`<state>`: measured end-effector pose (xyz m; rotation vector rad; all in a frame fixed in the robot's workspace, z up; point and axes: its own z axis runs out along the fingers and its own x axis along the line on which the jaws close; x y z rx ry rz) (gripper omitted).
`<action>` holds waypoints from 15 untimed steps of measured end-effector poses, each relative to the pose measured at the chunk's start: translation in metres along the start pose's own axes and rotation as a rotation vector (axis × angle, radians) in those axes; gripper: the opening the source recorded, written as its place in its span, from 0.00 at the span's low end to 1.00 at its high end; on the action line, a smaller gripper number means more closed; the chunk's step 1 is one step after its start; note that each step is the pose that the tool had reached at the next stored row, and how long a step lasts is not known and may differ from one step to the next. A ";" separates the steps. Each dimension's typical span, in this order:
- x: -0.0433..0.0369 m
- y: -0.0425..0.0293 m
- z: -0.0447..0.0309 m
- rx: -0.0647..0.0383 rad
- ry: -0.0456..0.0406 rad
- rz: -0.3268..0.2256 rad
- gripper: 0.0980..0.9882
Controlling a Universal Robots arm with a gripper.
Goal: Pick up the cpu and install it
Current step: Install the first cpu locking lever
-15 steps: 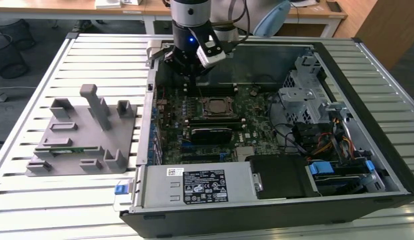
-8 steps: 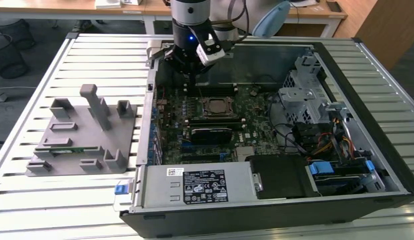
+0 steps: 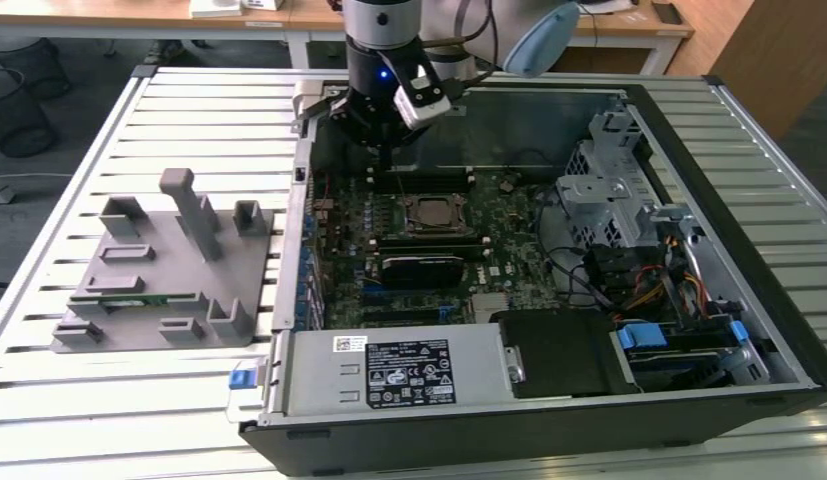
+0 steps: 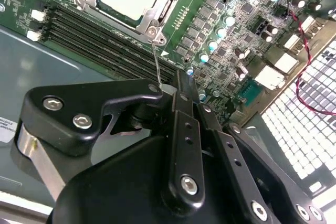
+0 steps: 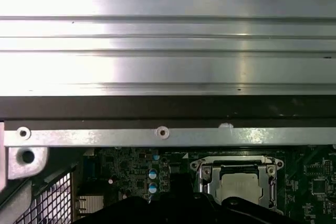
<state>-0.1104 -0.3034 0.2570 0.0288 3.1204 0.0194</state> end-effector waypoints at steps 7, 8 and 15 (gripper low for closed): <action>-0.0130 0.0002 0.0003 0.000 0.0001 0.000 0.01; -0.0144 0.0002 0.0003 0.000 0.0001 0.000 0.01; -0.0238 0.0004 0.0006 0.000 0.0001 0.000 0.01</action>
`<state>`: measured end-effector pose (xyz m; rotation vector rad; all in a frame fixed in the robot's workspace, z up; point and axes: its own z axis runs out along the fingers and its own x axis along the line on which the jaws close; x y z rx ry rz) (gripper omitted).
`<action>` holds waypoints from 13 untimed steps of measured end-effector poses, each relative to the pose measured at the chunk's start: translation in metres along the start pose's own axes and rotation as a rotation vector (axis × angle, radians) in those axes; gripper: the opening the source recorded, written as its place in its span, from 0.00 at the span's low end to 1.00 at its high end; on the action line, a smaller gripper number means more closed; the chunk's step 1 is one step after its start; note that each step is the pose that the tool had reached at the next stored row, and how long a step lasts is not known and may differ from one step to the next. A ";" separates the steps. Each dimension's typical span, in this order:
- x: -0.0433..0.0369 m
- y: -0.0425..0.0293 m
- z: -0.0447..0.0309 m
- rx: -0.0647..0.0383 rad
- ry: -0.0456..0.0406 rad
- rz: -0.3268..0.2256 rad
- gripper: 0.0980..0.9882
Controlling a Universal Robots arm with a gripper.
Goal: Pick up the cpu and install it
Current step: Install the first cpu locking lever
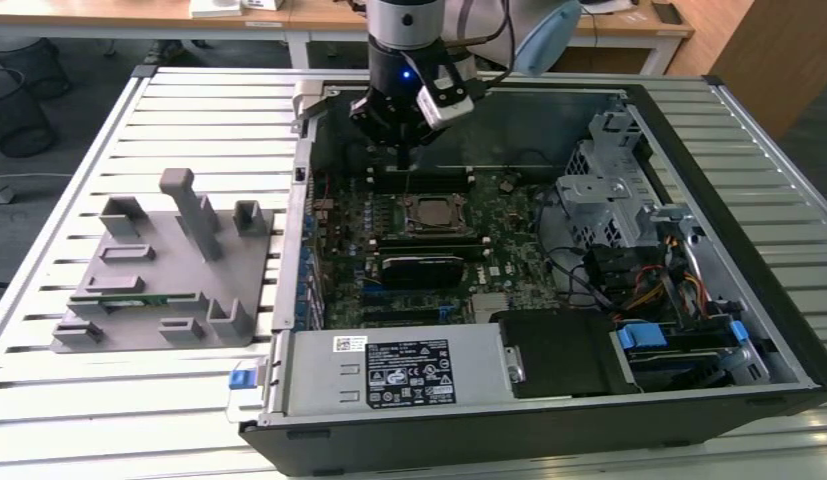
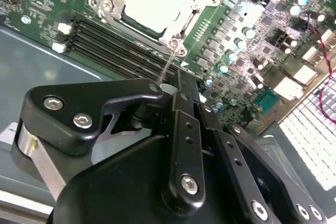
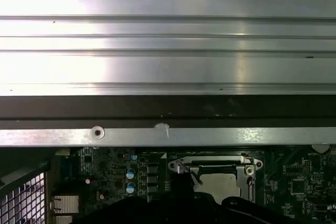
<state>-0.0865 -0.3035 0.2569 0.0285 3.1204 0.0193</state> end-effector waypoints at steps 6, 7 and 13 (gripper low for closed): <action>-0.0107 0.0001 0.0004 0.000 0.0000 0.000 0.01; -0.0111 -0.0003 0.0005 -0.003 0.0000 0.000 0.01; -0.0124 -0.0044 0.0021 -0.045 0.0008 0.001 0.01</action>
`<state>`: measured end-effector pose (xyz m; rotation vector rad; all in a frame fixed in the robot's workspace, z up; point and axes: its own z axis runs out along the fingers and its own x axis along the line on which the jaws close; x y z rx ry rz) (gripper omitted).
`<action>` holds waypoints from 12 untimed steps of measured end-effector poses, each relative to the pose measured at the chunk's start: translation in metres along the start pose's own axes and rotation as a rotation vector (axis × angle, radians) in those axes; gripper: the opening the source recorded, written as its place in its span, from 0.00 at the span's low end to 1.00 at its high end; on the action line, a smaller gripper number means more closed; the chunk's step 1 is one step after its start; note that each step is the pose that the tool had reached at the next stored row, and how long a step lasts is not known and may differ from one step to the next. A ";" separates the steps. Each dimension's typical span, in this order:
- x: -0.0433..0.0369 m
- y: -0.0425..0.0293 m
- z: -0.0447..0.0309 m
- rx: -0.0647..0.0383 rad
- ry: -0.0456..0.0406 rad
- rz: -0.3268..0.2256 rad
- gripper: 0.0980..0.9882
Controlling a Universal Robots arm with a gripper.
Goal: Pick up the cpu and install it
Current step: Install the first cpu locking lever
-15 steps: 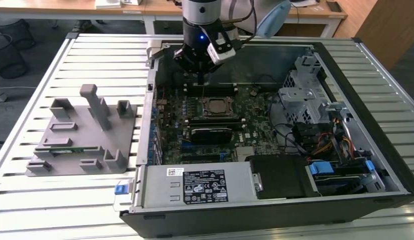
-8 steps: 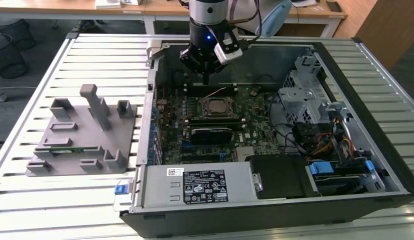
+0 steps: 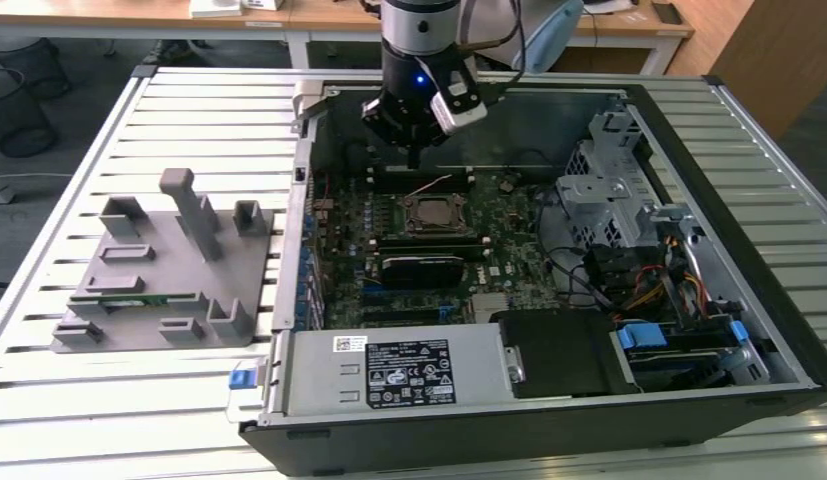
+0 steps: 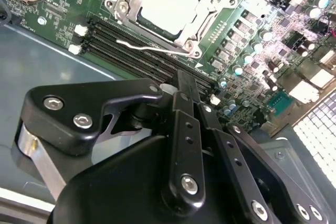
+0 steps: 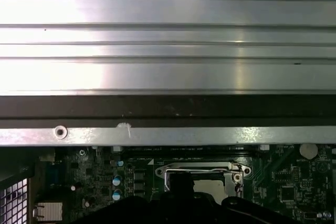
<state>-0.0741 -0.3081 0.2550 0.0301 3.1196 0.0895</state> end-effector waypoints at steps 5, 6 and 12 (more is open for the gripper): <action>-0.0012 -0.0014 0.0045 -0.007 -0.0006 0.010 0.01; -0.0016 -0.0017 0.0057 -0.010 -0.0006 0.011 0.01; -0.0035 -0.0034 0.0118 -0.029 0.0001 0.011 0.01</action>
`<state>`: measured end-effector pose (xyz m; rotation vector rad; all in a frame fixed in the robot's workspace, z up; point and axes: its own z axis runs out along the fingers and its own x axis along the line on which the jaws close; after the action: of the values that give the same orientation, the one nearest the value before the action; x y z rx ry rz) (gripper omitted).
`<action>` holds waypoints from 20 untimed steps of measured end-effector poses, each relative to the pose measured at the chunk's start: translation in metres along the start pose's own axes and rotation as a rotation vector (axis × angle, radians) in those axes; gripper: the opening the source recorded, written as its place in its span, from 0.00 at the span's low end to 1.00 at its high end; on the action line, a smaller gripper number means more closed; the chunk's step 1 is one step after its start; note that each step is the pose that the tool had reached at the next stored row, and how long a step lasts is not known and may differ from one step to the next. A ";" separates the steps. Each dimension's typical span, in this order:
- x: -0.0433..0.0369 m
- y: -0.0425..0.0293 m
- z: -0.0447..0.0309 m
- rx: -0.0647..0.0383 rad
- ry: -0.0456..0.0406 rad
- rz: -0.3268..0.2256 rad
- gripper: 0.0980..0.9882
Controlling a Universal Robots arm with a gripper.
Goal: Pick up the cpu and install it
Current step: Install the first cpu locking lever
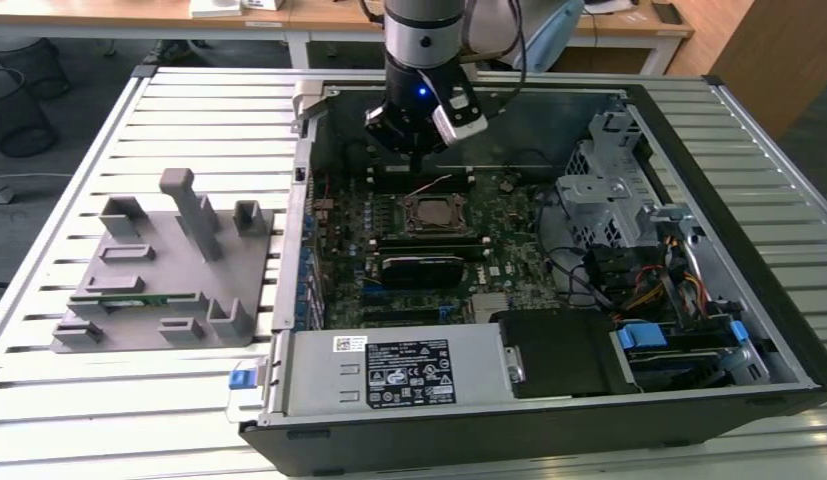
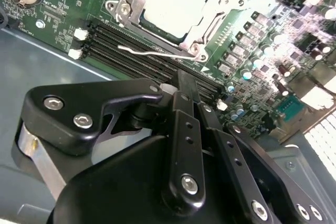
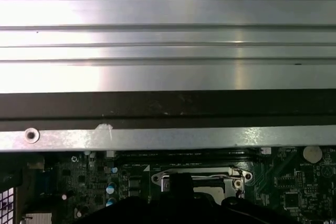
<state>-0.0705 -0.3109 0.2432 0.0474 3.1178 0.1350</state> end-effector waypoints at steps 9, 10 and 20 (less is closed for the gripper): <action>-0.0038 -0.0012 0.0057 -0.008 -0.0002 0.002 0.01; -0.0052 -0.0013 0.0069 -0.007 -0.0002 0.002 0.01; -0.0120 -0.0017 0.0137 0.008 0.0014 -0.019 0.01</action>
<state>-0.0582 -0.3117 0.2296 0.0177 3.1194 0.1220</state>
